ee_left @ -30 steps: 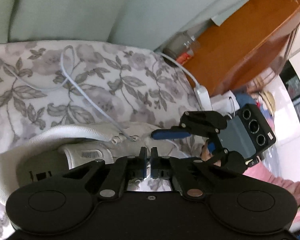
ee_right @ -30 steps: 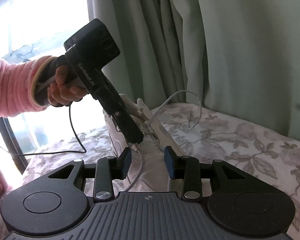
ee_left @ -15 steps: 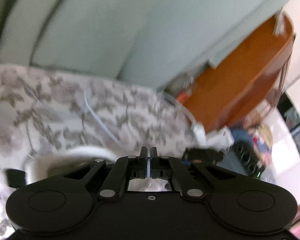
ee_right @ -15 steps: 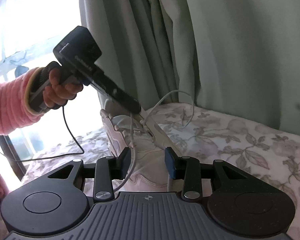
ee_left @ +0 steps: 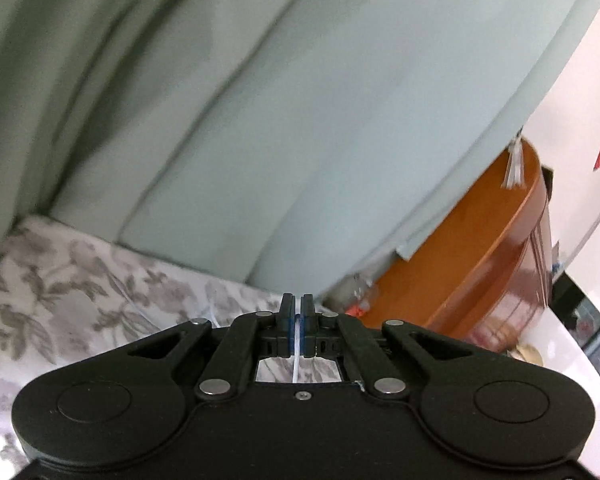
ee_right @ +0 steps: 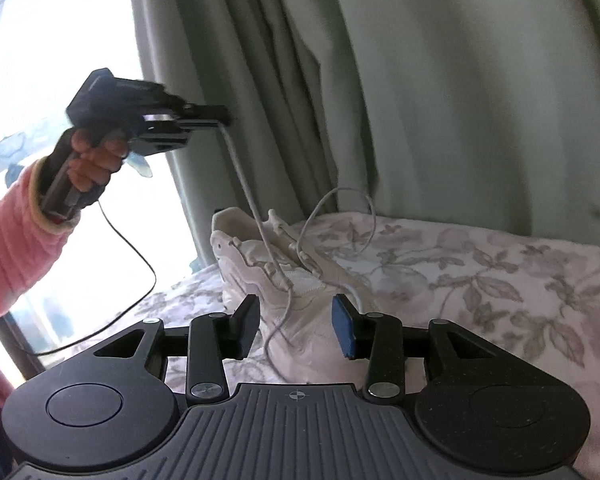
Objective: Lace up shoes with both hands
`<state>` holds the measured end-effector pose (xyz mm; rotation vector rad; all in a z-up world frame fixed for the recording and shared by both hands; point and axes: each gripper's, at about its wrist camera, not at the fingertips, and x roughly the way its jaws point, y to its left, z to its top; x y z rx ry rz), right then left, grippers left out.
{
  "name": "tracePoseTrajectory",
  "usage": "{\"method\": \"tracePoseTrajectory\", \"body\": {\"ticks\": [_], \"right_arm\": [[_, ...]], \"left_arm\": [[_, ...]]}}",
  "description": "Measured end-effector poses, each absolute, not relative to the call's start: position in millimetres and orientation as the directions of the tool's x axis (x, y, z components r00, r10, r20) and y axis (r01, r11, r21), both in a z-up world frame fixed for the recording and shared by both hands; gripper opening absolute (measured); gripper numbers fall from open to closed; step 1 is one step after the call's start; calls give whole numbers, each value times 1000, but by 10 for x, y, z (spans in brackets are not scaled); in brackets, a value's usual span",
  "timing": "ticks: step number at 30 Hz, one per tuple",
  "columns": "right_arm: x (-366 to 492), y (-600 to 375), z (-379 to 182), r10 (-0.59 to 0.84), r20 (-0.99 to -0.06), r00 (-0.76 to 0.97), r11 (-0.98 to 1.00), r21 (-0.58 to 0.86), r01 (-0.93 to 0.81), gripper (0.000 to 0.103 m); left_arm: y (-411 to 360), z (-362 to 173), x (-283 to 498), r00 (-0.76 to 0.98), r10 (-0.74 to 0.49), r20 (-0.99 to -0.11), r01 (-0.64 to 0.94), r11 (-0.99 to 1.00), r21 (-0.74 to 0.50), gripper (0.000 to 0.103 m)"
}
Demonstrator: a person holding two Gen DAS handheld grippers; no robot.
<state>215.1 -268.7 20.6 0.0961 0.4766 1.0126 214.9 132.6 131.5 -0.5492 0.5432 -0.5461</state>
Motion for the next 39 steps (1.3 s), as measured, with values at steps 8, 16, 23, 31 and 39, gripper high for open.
{"method": "tracePoseTrajectory", "body": {"ticks": [8,16,23,31,39], "right_arm": [[2050,-2441,254,779,-347,522,617,280,-735,37],[2157,-1971,292,706,-406,580,686,189,-702,36],[2237,-1821,274,683,-416,601,715,215,-665,13],[2230,-2002,244,793,-329,514,609,455,-649,3],[1948,-1862,114,866,-313,390,501,546,-672,3]], "left_arm": [[1340,1413,1840,700,-666,-260,385,658,-647,0],[1219,1380,1742,661,-717,-219,423,598,-681,0],[1262,1344,1688,651,-730,-208,428,580,-693,0],[1441,1188,1603,693,-694,-197,376,581,-722,0],[1578,1048,1543,708,-671,-219,327,587,-740,0]]}}
